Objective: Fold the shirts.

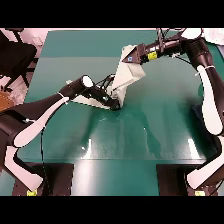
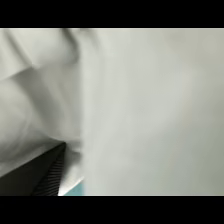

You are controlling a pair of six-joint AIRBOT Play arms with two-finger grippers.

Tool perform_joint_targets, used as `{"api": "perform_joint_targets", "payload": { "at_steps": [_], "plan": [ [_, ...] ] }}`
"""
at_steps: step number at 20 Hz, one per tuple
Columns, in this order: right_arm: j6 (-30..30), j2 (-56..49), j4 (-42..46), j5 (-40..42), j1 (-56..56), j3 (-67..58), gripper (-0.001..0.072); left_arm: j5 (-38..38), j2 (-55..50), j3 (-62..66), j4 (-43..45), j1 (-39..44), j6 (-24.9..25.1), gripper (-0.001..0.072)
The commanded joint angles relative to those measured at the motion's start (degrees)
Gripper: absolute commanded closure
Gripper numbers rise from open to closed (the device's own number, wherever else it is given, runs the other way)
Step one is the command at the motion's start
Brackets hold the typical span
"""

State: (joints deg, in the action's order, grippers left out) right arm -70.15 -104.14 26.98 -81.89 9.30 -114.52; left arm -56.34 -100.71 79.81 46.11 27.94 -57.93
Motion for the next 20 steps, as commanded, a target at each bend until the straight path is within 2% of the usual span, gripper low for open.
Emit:
{"api": "perform_joint_targets", "payload": {
  "at_steps": [1,7,14,20],
  "plan": [
    [0.1,0.1,0.0,-0.7,-1.4,0.0,0.069,-3.0,1.3,0.1,5.3,-0.5,1.5,0.014],
    [1.0,1.8,0.0,-2.2,-5.1,0.0,0.069,-5.6,5.1,0.1,-1.7,-5.4,9.1,0.014],
    [1.2,4.5,0.1,-3.8,-12.1,0.0,0.0691,-3.3,10.7,0.1,-3.2,-16.6,8.4,0.014],
    [1.0,4.7,1.2,-3.8,-17.1,0.0,0.0691,-6.7,11.0,0.1,-2.6,-23.8,7.2,0.0141]
  ]
}}
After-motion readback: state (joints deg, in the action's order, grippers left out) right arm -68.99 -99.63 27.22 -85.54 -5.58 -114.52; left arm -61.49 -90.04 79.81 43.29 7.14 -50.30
